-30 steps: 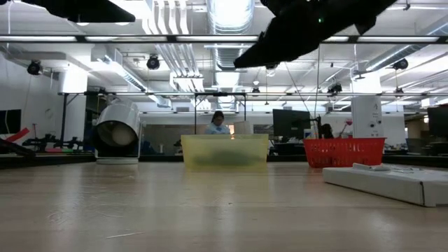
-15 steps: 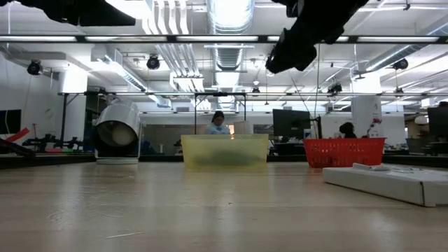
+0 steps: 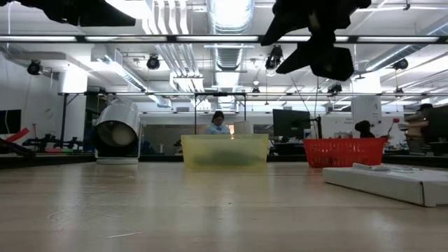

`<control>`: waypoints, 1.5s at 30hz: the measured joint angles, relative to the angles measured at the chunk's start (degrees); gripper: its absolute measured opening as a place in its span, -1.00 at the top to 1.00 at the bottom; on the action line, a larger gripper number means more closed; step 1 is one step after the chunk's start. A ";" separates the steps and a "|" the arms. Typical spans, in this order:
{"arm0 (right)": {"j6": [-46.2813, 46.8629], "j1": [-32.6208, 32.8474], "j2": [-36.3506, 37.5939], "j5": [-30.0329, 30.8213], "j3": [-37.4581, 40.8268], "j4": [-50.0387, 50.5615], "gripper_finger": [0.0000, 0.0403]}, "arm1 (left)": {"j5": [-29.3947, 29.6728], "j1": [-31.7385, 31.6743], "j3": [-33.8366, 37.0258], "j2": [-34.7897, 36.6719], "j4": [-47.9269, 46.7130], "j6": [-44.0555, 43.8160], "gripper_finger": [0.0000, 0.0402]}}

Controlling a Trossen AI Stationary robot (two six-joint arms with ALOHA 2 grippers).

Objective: Pick and place items into bin
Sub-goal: Put the white card reader box into the black bin

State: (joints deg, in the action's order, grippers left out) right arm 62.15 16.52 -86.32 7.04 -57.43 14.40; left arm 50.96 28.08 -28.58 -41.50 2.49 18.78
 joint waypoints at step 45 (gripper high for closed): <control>33.87 9.67 -22.42 -4.10 -20.45 31.45 0.07 | 0.00 0.02 0.13 0.00 -0.12 2.98 0.71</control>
State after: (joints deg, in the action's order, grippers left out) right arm 96.02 26.19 -108.75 2.93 -77.88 45.85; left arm 50.96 28.10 -28.45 -41.50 2.37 21.76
